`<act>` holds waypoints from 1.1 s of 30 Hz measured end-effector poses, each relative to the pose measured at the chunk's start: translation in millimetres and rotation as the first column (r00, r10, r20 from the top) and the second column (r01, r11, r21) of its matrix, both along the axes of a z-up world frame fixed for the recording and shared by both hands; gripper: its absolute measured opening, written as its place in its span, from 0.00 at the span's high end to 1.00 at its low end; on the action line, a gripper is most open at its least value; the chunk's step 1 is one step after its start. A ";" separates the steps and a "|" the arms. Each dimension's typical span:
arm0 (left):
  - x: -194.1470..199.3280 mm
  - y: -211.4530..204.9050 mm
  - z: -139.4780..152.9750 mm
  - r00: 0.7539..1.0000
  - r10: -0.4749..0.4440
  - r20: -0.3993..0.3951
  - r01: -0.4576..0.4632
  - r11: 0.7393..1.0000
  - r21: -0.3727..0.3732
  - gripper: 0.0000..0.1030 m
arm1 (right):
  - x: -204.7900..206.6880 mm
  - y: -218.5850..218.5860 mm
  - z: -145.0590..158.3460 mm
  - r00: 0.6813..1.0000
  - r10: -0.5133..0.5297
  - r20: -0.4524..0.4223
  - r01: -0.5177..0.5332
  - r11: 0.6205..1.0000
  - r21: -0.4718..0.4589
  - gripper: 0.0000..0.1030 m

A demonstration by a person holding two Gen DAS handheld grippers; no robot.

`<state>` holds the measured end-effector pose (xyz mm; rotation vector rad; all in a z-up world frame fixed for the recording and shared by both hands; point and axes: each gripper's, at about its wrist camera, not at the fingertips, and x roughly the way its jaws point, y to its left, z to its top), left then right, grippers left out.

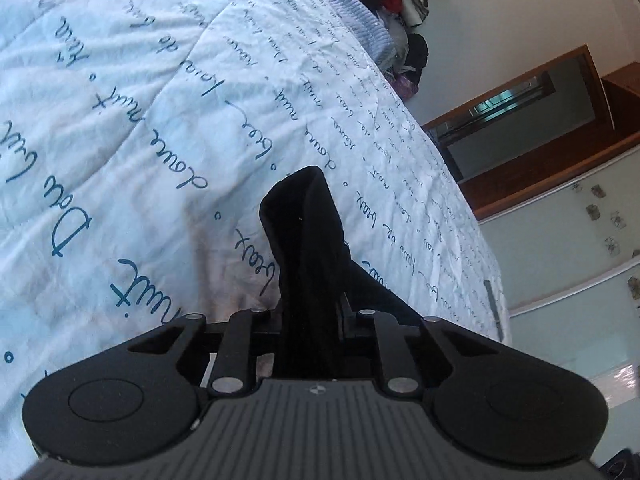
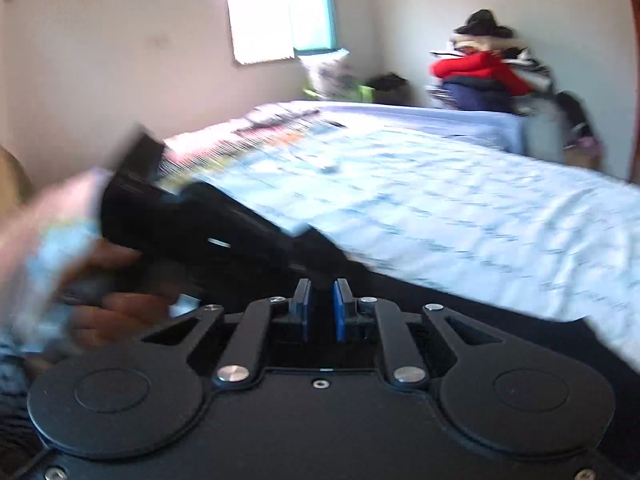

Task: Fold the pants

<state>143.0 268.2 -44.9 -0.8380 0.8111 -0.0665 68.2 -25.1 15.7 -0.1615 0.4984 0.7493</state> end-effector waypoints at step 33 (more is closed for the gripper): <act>-38.3 -349.8 86.1 0.941 -0.316 0.119 0.260 0.903 0.341 0.76 | -47.5 -237.8 -16.6 0.915 -0.363 -0.176 0.403 0.822 0.403 0.91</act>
